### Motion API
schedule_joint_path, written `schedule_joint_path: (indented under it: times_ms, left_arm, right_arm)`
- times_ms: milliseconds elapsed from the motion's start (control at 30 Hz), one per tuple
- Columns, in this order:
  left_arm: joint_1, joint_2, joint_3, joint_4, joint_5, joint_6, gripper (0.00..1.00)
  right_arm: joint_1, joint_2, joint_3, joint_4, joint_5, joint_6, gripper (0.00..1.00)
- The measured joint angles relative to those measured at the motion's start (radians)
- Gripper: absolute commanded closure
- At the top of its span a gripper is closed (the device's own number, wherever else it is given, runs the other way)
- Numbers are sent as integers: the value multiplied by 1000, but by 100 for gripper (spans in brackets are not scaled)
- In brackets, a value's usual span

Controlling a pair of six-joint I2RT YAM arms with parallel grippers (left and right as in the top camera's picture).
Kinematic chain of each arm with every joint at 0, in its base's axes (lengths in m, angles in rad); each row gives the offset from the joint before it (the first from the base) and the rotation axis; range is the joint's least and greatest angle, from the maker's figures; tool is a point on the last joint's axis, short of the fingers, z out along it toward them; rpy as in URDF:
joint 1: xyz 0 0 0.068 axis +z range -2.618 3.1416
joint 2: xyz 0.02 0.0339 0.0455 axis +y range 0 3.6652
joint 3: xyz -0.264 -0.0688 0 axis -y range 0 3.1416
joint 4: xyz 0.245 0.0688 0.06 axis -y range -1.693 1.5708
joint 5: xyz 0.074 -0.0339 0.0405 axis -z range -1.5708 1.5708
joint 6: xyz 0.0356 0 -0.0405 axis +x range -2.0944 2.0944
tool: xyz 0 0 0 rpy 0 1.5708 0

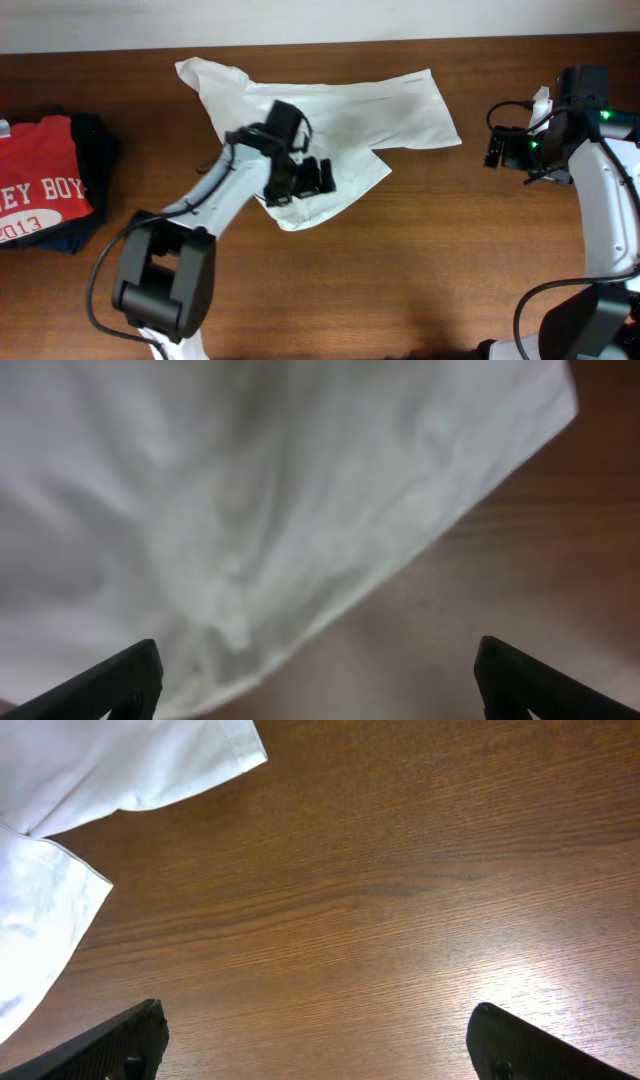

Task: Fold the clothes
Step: 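Grasp the shirt with the left gripper and pull it left to spread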

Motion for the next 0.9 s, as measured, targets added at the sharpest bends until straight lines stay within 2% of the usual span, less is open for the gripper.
schedule_joint_path:
  times_ms: [100,200,233,267,500,600,800,867,900]
  left_arm:
    - [-74,0,-38,8,-3,-114,5]
    - [-79,0,-88,59,-63,-179,11]
    - [-72,0,-107,72,-91,-194,11]
    - [-64,0,-127,95,-122,-203,16]
    - [-5,-18,-192,158,-186,-231,17]
    - [107,-23,-197,146,-283,-209,20]
    - [444,10,-154,115,-422,-67,21]
    - [514,19,-118,72,-422,-37,5]
    - [544,21,-84,32,-397,-13,1]
  right_arm:
    - [0,0,0,-1,0,0,1]
    - [0,0,0,-8,0,0,1]
    - [0,0,0,-10,0,0,1]
    - [0,0,0,-10,0,0,1]
    - [0,0,0,-13,0,-1,1]
    - [0,0,0,-17,0,0,1]
    - [0,0,0,-19,0,0,1]
    - [0,0,0,-19,0,-1,1]
    - [0,0,0,-20,0,0,1]
